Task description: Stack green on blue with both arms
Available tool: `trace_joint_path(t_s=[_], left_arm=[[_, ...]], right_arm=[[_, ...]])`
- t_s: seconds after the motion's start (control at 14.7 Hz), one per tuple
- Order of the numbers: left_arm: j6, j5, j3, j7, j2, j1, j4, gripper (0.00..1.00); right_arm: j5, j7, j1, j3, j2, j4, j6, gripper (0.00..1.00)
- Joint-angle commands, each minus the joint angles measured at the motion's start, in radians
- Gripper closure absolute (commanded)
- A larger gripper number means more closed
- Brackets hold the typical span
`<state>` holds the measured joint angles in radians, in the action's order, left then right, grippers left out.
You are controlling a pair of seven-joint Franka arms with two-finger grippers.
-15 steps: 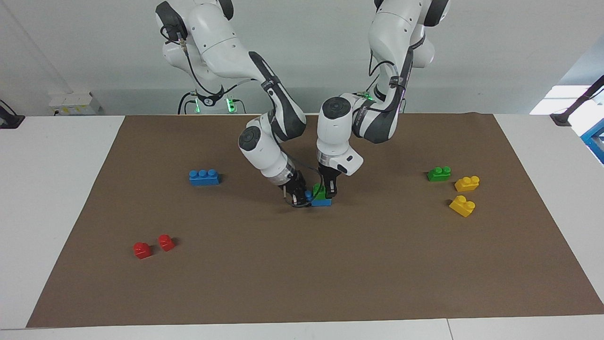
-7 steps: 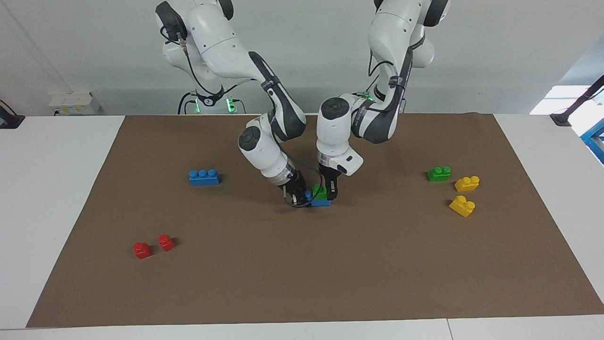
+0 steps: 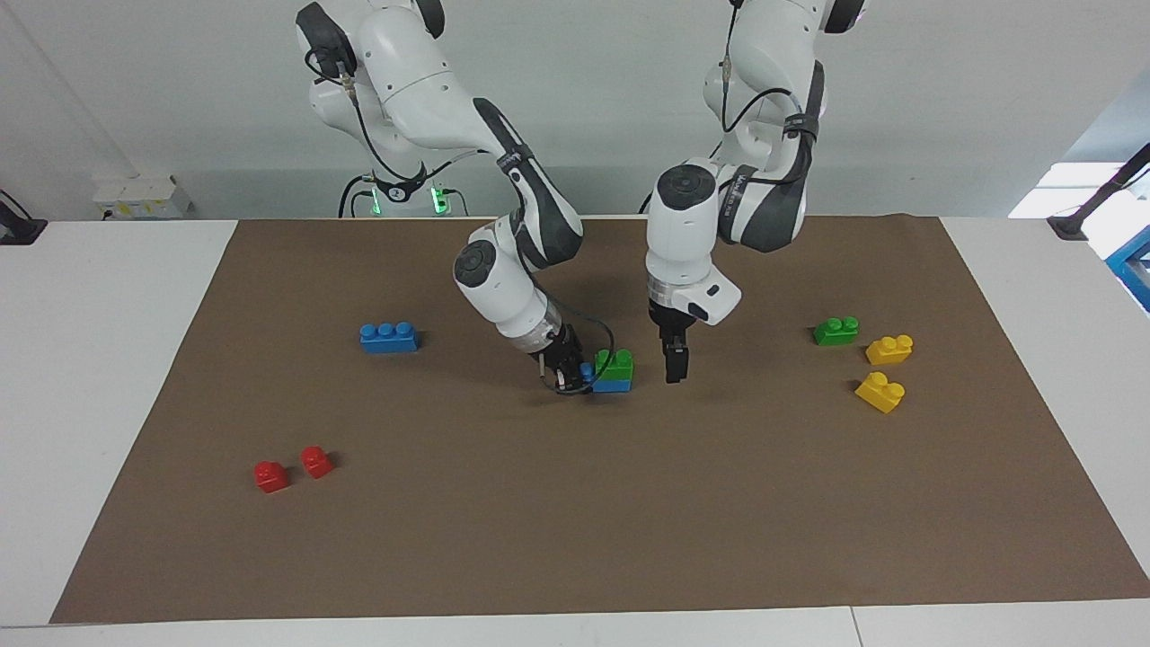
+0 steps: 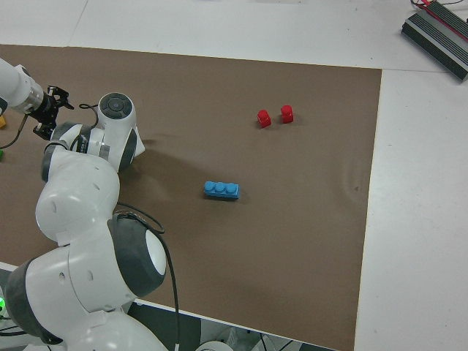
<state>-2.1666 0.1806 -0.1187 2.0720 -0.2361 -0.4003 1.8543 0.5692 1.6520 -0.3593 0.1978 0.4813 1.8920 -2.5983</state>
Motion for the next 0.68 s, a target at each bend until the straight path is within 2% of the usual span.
trace_joint_path(t_s=[0.0,0.07,0.2,0.27,0.61], left_arm=[[0.024,0.008,-0.007,-0.128,0.058,0.098,0.014,0.0],[0.024,-0.007,-0.007,-0.169,0.073,0.135,0.014,0.0],[0.031,-0.045,-0.006,-0.252,0.093,0.187,0.013,0.0],[0.045,-0.046,-0.006,-0.301,0.103,0.211,0.013,0.0],[0.148,-0.059,-0.004,-0.723,0.132,0.32,-0.001,0.0]], right_arm=[[0.026,-0.05,0.008,0.003,0.0,0.001,-0.022,0.47],[0.026,-0.055,0.016,0.003,-0.001,-0.002,-0.016,0.3],[0.026,-0.058,0.028,0.003,-0.013,-0.007,0.001,0.04],[0.026,-0.058,0.042,0.002,-0.024,-0.013,0.024,0.0],[0.021,-0.154,0.167,0.002,-0.067,-0.044,0.18,0.0]])
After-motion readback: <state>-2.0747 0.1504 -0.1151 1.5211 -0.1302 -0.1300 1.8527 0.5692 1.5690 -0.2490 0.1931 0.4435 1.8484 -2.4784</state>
